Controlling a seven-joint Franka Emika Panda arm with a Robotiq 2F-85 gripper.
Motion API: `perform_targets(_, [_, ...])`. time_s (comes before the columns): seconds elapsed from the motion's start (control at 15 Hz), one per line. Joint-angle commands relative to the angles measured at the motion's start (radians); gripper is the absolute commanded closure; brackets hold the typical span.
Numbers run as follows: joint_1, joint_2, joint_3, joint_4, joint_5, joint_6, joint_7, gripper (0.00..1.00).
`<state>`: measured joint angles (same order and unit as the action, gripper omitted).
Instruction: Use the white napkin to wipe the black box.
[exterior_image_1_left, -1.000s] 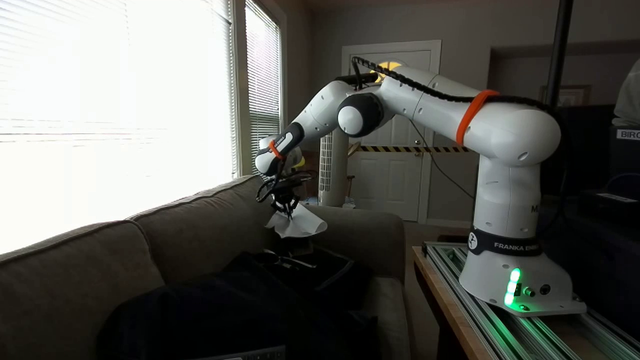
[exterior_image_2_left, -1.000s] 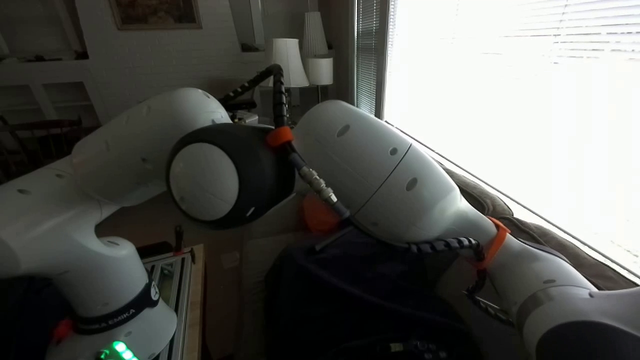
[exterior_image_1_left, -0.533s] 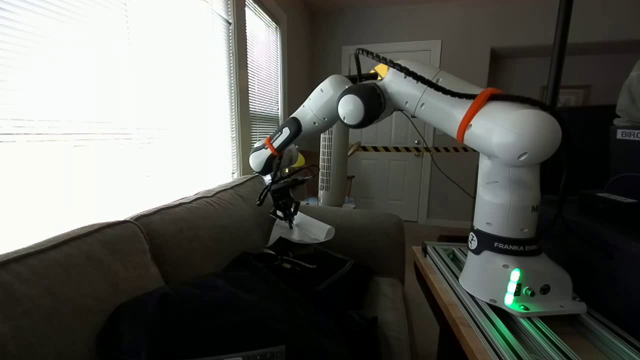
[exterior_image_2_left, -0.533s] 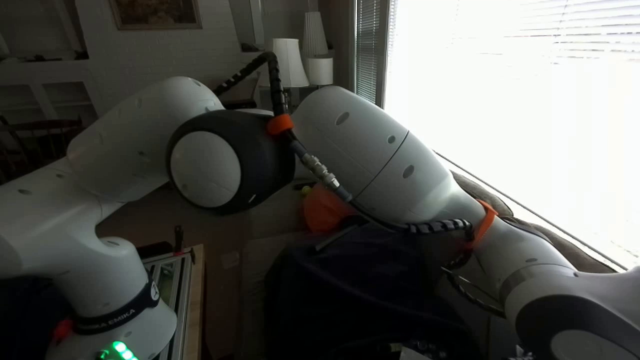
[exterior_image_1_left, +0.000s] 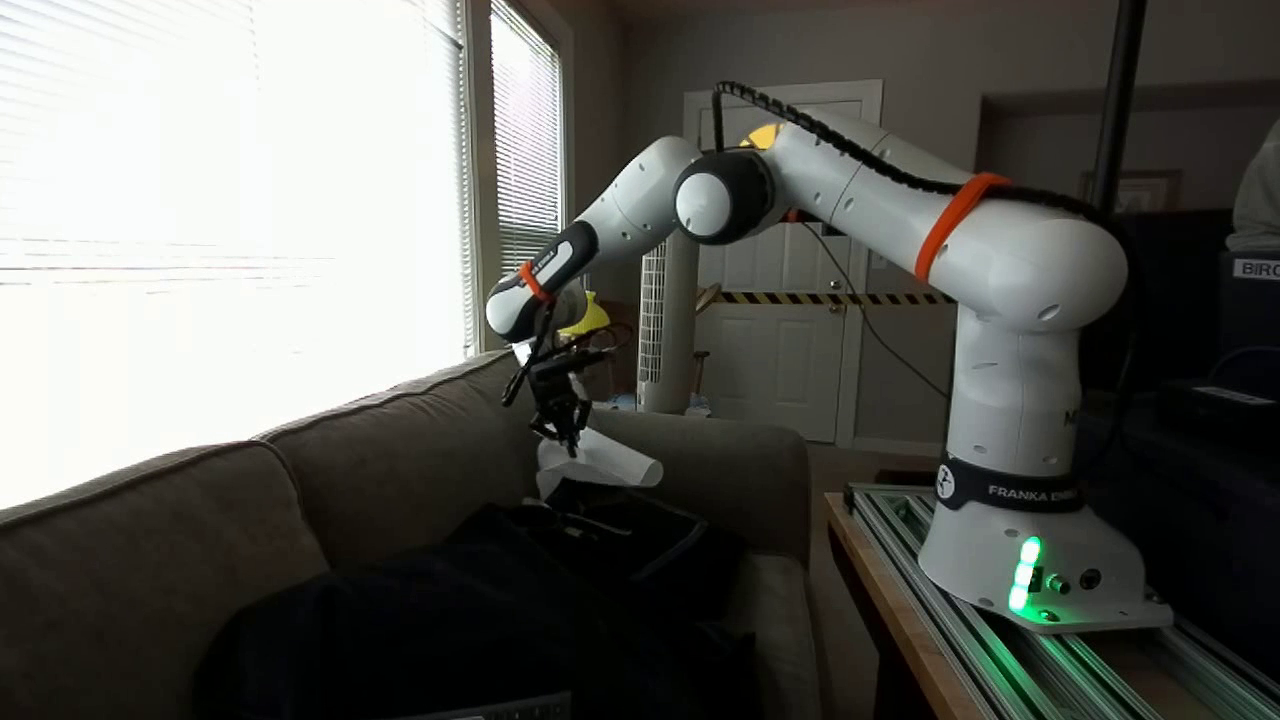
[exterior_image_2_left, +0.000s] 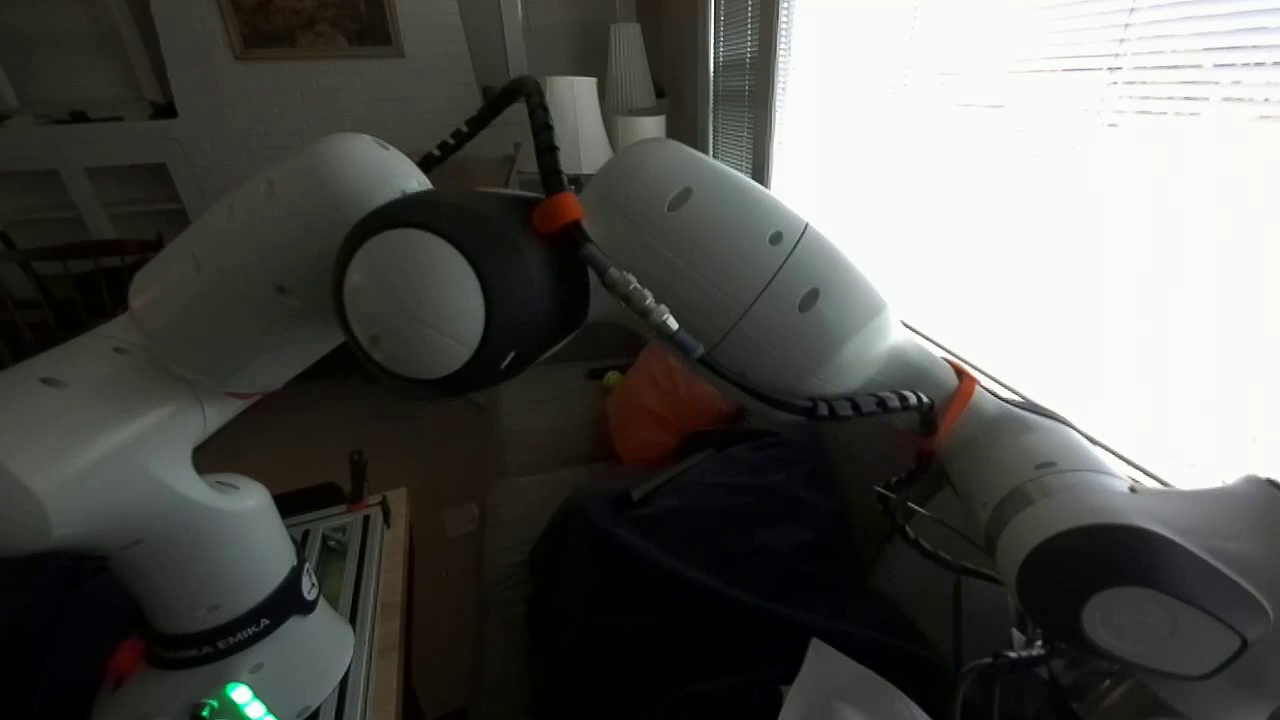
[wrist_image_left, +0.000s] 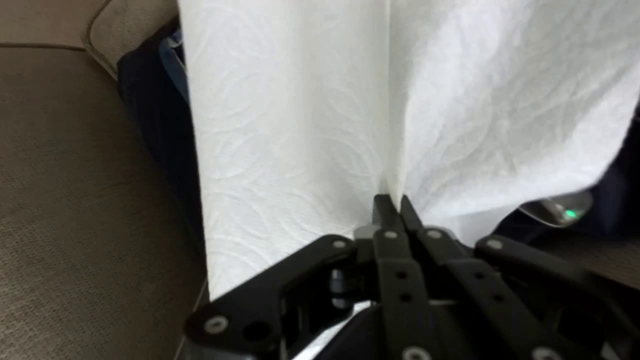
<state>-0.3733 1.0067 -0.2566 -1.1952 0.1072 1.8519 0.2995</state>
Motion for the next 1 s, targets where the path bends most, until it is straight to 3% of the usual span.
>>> perform_targets(0.0, [0.047,-0.168,0.039,-0.15,0.027,0.072,-0.031,1.0])
perform_targets(0.47, [0.152,-0.349,0.132,-0.301,0.009,0.063,-0.133,1.0])
perform_targets(0.73, [0.192,-0.379,0.173,-0.38,0.011,0.076,-0.214,1.0])
perform_targets(0.93, [0.226,-0.373,0.188,-0.438,0.007,0.148,-0.228,1.0])
